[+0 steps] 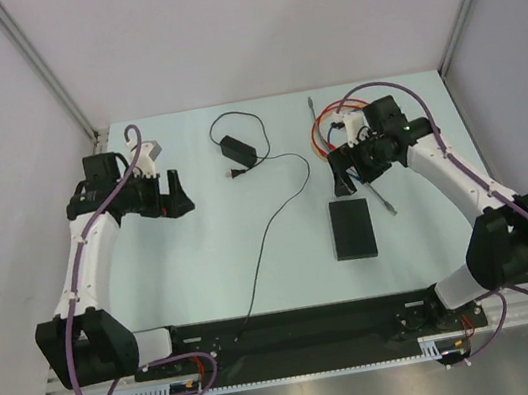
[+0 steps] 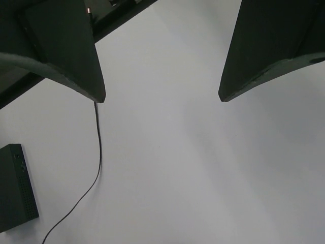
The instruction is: Insert the plug into the switch port
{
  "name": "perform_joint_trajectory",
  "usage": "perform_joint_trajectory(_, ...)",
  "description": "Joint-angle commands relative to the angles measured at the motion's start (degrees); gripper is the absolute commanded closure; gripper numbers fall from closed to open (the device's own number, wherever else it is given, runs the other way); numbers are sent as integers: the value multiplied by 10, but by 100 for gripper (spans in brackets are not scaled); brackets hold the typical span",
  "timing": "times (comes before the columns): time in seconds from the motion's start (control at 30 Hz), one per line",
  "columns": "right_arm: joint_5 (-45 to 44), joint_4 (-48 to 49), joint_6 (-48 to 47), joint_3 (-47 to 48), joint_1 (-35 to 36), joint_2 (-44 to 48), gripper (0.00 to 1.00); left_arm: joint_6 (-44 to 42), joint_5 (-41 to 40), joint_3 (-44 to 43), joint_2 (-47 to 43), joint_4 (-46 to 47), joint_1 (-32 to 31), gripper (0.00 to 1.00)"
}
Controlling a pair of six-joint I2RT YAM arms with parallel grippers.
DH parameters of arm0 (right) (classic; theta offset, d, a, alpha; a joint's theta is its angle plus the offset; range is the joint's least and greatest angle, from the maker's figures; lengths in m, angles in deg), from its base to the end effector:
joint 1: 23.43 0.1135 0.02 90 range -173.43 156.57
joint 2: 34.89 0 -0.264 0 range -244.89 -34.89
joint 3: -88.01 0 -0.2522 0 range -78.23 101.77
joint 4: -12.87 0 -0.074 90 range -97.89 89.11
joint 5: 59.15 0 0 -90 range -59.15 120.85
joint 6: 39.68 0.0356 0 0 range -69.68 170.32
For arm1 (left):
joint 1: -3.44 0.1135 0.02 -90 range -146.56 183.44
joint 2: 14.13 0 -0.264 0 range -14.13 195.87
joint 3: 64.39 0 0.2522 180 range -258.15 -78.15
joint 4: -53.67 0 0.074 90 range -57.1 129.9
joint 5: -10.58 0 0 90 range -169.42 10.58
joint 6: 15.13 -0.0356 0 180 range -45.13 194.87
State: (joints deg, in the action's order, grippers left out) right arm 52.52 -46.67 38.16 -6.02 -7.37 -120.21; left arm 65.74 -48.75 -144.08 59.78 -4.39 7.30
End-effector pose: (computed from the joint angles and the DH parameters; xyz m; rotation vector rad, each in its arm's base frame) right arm 0.2904 0.0973 0.2878 -0.7584 2.4561 0.5153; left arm 0.2624 -0.0005 0.3098 0.3318 2.3649 -0.5559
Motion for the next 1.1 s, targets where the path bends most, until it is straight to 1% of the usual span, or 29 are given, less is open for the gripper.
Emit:
perform_joint_trajectory(0.0, 8, -6, -6, 1, -15, 39, 0, -151, 76, -53, -18, -37, 1, 0)
perform_joint_trajectory(0.03, 10, -10, -7, 1, -19, 42, 0, -177, 74, -54, -23, -43, -5, 0)
perform_joint_trajectory(0.07, 14, -12, -8, 0, -23, 44, 0, -224, 69, -55, -23, -56, -18, 0)
perform_joint_trajectory(0.2, 32, -22, -11, 0, -41, 54, 0, -366, 91, -34, -42, -100, -36, 0)
perform_joint_trajectory(0.23, 34, -25, -11, 0, -43, 56, 0, -401, 101, -30, -46, -125, -55, 0)
perform_joint_trajectory(0.27, 35, -25, -12, 0, -45, 58, 0, -484, 111, -25, -59, -141, -71, 0)
perform_joint_trajectory(0.33, 35, -30, -14, 3, -49, 55, 0, -568, 121, -10, -68, -185, -96, 0)
perform_joint_trajectory(0.37, 34, -32, -14, 7, -50, 51, 0, -658, 119, 7, -75, -199, -125, 0)
perform_joint_trajectory(0.4, 33, -36, -14, 13, -50, 48, 0, -706, 113, 18, -79, -214, -140, 0)
perform_joint_trajectory(0.43, 33, -39, -13, 16, -51, 45, 0, -756, 99, 27, -83, -248, -154, 0)
perform_joint_trajectory(0.47, 33, -41, -12, 19, -52, 41, 0, -850, 92, 38, -85, -265, -178, 0)
perform_joint_trajectory(0.5, 29, -41, -11, 22, -53, 38, 0, -963, 76, 81, -96, -299, -206, 0)
perform_joint_trajectory(0.53, 27, -41, -11, 22, -53, 38, 0, -964, 76, 81, -96, -300, -206, 1)
perform_joint_trajectory(0.57, 26, -41, -11, 22, -56, 36, 0, -1028, 68, 91, -99, -320, -225, 1)
perform_joint_trajectory(0.63, 26, -40, -10, 21, -59, 29, 0, -1074, 60, 122, -106, -325, -248, 2)
perform_joint_trajectory(0.67, 26, -40, -8, 22, -62, 26, 0, -1104, 54, 142, -108, -323, -276, 3)
perform_joint_trajectory(0.73, 29, -41, -8, 24, -64, 16, 0, -1133, 50, 162, -113, -307, -305, 5)
perform_joint_trajectory(0.77, 29, -42, -8, 27, -65, 13, 0, -1138, 47, 179, -114, -297, -337, 6)
perform_joint_trajectory(0.83, 32, -45, -8, 30, -66, 3, 0, -1142, 39, 197, -114, -264, -371, 10)
perform_joint_trajectory(0.87, 35, -47, -8, 31, -66, 0, 0, -1146, 35, 204, -111, -253, -400, 11)
perform_joint_trajectory(0.97, 42, -51, -8, 32, -66, -9, 0, -1148, 17, 236, -99, -208, -447, 14)
perform_joint_trajectory(1.07, 41, -50, -8, 29, -66, -11, 0, -1147, 11, 238, -70, -179, -481, 16)
